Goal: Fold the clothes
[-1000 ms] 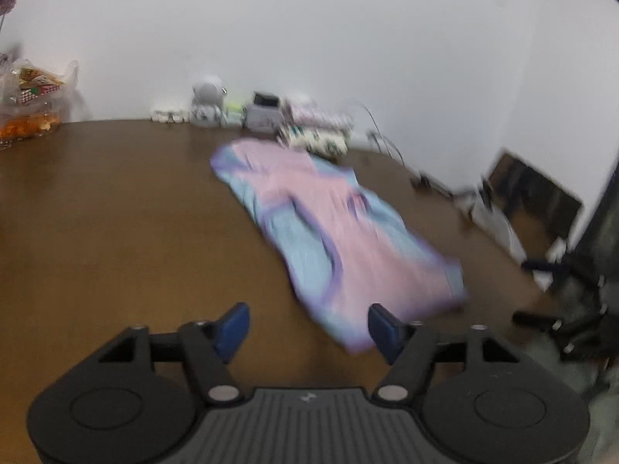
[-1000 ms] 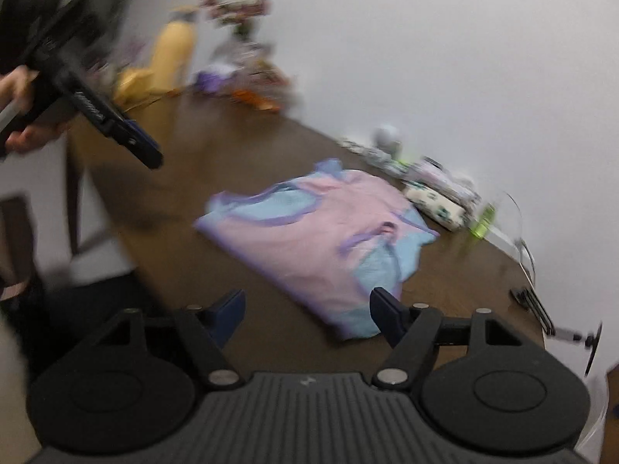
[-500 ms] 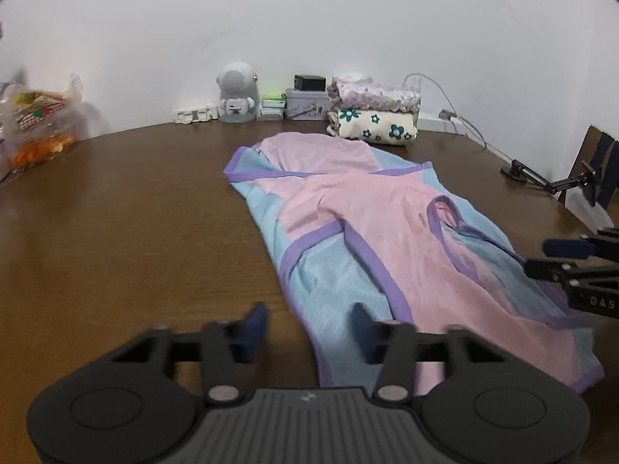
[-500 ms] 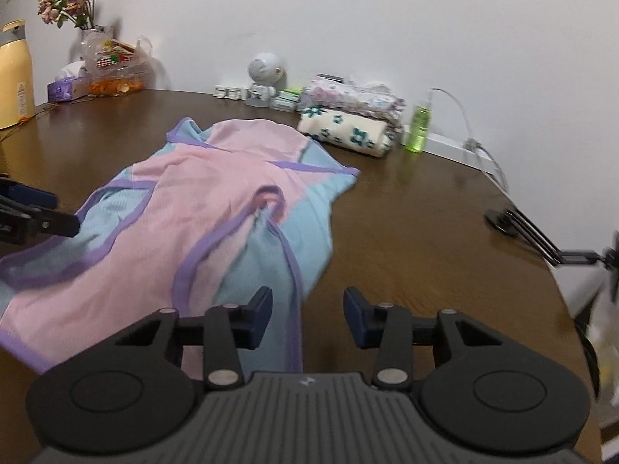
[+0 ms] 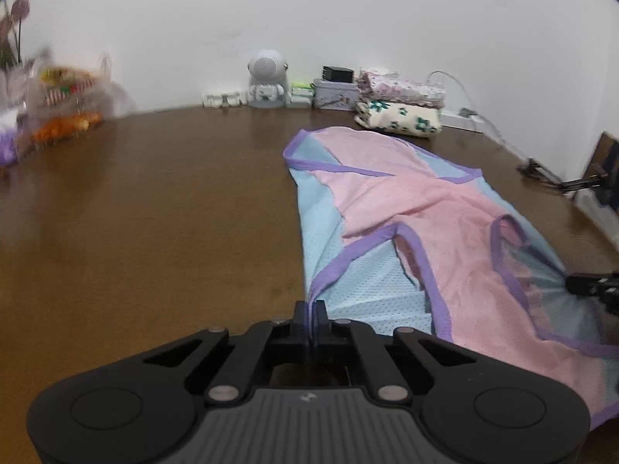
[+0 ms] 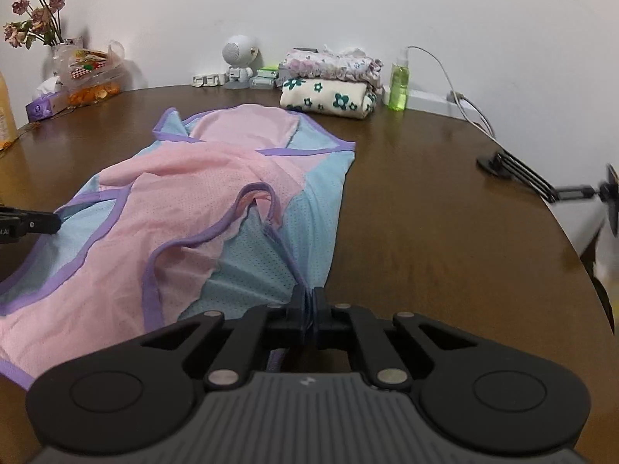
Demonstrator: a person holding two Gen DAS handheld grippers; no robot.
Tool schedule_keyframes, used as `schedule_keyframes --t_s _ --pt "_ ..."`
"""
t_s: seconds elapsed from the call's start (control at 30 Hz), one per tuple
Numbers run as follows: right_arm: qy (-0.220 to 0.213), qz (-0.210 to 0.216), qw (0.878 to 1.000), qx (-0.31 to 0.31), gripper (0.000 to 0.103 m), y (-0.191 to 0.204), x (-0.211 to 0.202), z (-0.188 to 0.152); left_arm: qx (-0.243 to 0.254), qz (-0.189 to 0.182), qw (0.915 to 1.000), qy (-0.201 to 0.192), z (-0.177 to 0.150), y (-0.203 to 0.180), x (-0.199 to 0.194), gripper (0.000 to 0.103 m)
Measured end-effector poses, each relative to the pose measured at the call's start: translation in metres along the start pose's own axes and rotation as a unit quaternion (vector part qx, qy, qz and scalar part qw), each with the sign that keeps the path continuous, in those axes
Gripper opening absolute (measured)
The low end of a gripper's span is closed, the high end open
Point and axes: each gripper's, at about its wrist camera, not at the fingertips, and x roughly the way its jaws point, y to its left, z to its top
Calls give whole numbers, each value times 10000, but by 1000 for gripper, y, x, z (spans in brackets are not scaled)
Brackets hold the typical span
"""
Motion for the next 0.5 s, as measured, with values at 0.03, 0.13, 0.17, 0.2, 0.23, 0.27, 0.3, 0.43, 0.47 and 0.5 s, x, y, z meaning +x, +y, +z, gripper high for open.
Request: schedule_keyframes --t_s 0.03,0.13,0.17,0.2,0.23,0.27,0.3,0.43,0.47,0.5 --pt "-19 -50 10000 -57 6 2 -6 -5 -26 -78 10000 27 -3 2 -5 11" --pt "-209 -229 9988 -385 37 13 -19 -13 64 -77 9999 -28 -1 4 -10 24" --pt "-298 -262 9980 -484 38 16 -21 -12 147 -36 9999 -76 2 3 -9 27" --pt "-389 -266 9974 -551 38 18 -20 -9 265 -9 9996 -93 5 0 -6 27" --pt "-479 -266 9966 -612 37 21 -19 -6 431 -26 9990 -85 8 -4 -2 27" --pt "-500 -224 9966 -613 35 22 -14 -2 601 -47 9982 -73 11 -8 2 27" --pt "-508 -176 9967 -604 31 23 -8 2 763 -48 9970 -68 12 -12 5 27" --pt "-396 -23 9980 -486 18 24 14 13 1128 -57 9936 -29 15 -23 15 6" --pt "-376 11 9982 -476 16 24 17 14 1041 -66 9945 -22 16 -21 17 6" --pt "-341 5 9983 -472 14 25 20 15 938 -76 9956 -15 17 -19 20 6"
